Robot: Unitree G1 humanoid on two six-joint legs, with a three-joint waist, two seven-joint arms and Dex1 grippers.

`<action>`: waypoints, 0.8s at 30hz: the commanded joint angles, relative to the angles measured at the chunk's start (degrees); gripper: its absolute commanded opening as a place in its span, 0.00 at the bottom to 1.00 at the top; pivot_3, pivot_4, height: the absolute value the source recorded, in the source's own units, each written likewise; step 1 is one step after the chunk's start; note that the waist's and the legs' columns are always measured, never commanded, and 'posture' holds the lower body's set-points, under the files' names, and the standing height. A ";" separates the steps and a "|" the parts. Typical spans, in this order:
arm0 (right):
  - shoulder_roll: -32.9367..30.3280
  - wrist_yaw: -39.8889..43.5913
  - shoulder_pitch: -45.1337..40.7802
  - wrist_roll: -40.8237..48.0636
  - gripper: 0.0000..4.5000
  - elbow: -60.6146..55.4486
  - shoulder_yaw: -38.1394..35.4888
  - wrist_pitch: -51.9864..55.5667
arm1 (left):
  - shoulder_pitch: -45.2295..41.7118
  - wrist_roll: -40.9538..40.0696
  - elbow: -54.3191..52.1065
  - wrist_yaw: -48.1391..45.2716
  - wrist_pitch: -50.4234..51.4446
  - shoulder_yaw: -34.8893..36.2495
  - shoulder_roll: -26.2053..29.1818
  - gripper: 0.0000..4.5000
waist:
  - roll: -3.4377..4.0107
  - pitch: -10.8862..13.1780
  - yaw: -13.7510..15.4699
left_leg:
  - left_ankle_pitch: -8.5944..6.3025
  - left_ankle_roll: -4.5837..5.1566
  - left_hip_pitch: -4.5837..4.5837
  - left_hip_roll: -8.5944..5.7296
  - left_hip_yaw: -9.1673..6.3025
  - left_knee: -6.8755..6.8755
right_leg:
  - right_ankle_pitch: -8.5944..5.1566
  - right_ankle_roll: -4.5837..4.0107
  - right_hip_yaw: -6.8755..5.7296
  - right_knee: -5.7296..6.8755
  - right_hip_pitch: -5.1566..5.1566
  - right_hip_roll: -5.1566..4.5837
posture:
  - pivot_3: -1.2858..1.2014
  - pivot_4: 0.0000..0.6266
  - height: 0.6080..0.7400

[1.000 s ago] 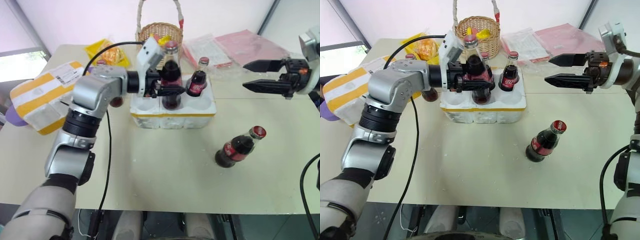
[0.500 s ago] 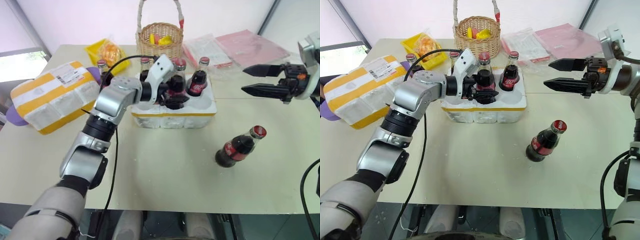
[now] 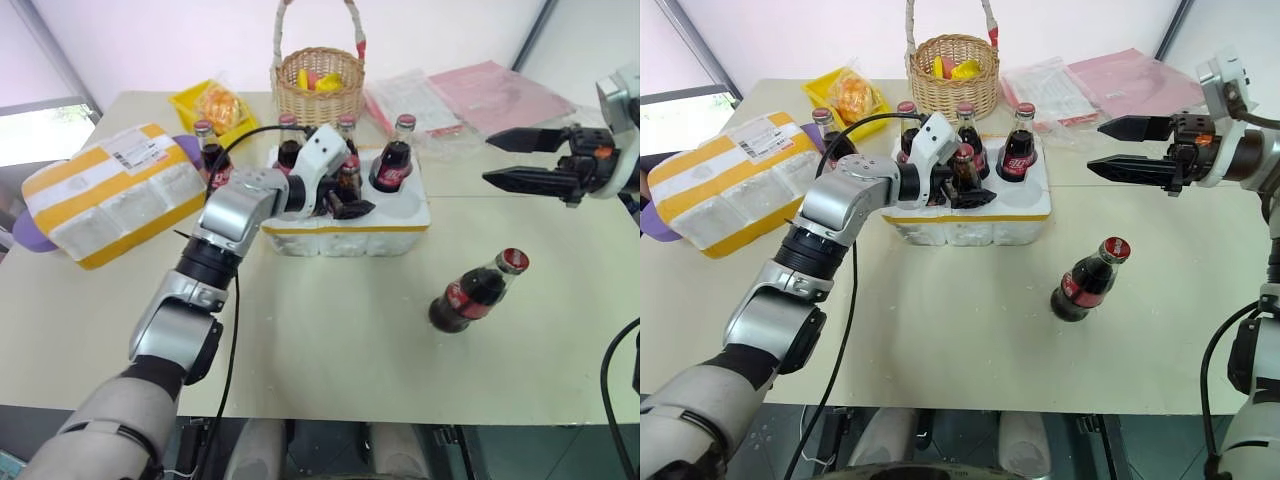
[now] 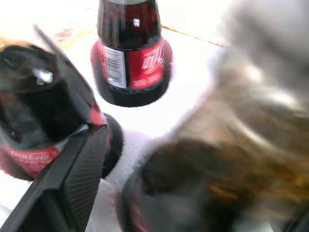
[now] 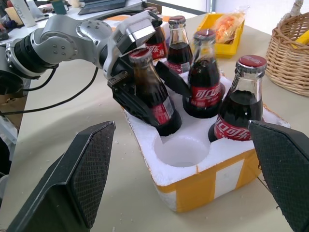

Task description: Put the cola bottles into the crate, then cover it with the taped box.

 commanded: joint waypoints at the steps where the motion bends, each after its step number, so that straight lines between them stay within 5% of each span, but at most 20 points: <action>1: -0.27 0.07 -0.46 0.57 1.00 -1.22 -1.68 -0.92 | 1.36 -1.74 -5.51 -1.43 3.47 2.50 2.57 0.99 | 0.00 0.00 -0.03 | 0.00 0.00 0.00 0.00 0.00 0.00 | 0.00 0.00 0.01 0.00 0.00 0.00 | 0.52 0.24 0.98; 4: -0.50 0.57 -0.54 0.51 1.00 -1.20 -1.48 -0.89 | 2.34 -4.20 -11.22 -2.72 7.48 4.35 5.14 0.99 | 0.00 0.00 -0.14 | 0.00 0.00 0.00 0.01 0.01 -0.02 | 0.00 0.00 0.04 0.00 -0.02 0.02 | 0.52 0.24 0.98; 13: -1.87 6.43 -1.86 -0.96 1.00 -1.52 1.21 -2.56 | 5.72 -15.54 -28.60 -9.99 19.99 14.41 23.95 0.99 | 0.00 0.01 -0.01 | 0.00 0.00 0.02 0.02 0.03 -0.02 | 0.00 0.00 0.07 0.00 -0.02 0.03 | 0.52 0.24 0.98; 19: -1.20 6.89 -4.00 -0.39 1.00 -2.51 2.31 -2.01 | 16.20 -16.35 -34.06 -8.40 22.86 24.00 37.78 0.99 | 0.00 0.02 -0.63 | 0.00 0.00 0.03 0.06 0.05 -0.08 | 0.00 -0.01 0.11 0.00 -0.06 0.06 | 0.52 0.24 0.98; 24: -1.11 6.89 -4.48 0.27 1.00 -2.00 2.79 -0.13 | 23.52 -14.17 -35.16 2.94 23.34 31.13 35.80 0.99 | -0.01 0.03 -0.81 | 0.00 0.00 0.07 0.08 0.03 -0.04 | 0.00 -0.02 0.12 0.01 0.01 0.08 | 0.52 0.24 0.98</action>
